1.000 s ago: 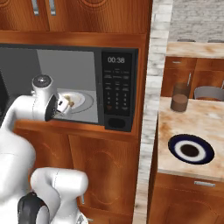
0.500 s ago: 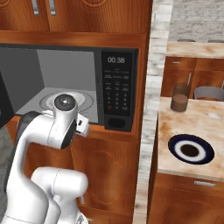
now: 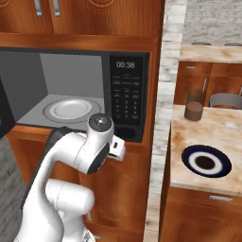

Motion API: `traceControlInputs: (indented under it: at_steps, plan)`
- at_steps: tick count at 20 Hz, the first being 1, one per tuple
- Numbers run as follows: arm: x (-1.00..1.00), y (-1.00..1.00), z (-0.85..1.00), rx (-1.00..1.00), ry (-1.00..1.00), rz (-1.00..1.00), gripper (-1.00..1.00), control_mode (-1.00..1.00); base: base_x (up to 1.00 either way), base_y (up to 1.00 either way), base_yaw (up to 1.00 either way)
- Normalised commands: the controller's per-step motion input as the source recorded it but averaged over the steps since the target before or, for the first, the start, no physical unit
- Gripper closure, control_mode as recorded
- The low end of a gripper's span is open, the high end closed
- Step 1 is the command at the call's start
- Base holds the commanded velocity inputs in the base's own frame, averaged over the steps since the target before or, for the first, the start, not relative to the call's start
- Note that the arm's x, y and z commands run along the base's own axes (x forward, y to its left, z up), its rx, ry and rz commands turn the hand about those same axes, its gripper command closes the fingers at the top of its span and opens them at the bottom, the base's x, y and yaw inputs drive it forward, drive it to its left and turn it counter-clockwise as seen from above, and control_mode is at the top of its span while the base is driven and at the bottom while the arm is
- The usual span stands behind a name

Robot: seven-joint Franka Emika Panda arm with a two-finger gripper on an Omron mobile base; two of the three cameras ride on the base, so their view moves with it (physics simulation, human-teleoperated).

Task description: Pick the hotdog bun from the microwave and place it on plate located on the counter.

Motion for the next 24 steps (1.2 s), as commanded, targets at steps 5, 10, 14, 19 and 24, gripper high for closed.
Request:
traceControlInputs:
  at_steps: [5,10,14,19,24]
  plan:
    - [0.0,-1.0,-0.15,-0.18,0.15,-0.04,1.0,-1.0,0.0,0.0,0.0]
    - [0.0,-1.0,-0.58,-0.16,0.06,-0.11,1.0,-1.0,0.0,0.0,0.0]
    - [0.24,-1.0,-0.1,-0.02,0.05,-0.06,1.0,-1.0,0.0,0.0,0.0]
    - [0.32,-0.93,0.0,0.0,0.07,0.02,1.0,-1.0,0.0,0.0,0.0]
    - [0.51,-0.8,-0.02,0.0,0.05,0.03,1.0,-1.0,0.0,0.0,0.0]
